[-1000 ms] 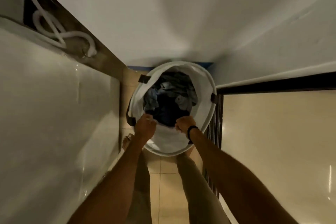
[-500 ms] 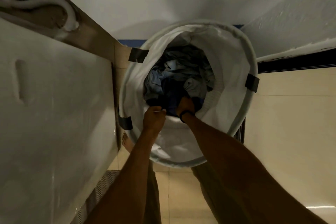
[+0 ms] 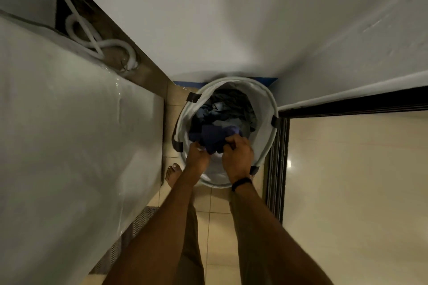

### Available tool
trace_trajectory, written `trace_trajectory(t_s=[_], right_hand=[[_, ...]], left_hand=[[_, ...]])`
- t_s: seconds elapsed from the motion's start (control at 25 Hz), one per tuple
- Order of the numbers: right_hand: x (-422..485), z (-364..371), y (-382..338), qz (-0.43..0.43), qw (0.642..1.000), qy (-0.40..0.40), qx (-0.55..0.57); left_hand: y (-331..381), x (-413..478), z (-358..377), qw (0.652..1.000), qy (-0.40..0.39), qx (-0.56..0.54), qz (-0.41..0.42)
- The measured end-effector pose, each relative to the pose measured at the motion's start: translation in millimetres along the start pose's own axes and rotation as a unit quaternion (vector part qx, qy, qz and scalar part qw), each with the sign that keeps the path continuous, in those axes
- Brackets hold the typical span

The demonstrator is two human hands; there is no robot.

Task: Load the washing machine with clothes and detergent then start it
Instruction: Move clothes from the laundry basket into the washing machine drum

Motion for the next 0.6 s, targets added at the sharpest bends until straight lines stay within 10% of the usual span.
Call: trace_trajectory(t_s=[0.6], right_hand=[[-172.5, -186.8, -214.9, -0.091, 0.985, 0.137, 0.059]], left_hand=[[74.8, -240.0, -63.2, 0.98, 0.004, 0.17, 0.108]])
Point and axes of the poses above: each hand's wrist, its own x-axis towards the middle knuckle, its own z-axis out of the palm, y = z × x, the point moved 7 cm from there along x, towards the middle knuckle, and after that the axes turned 4 degrees about -y, right-handed, at the moved point
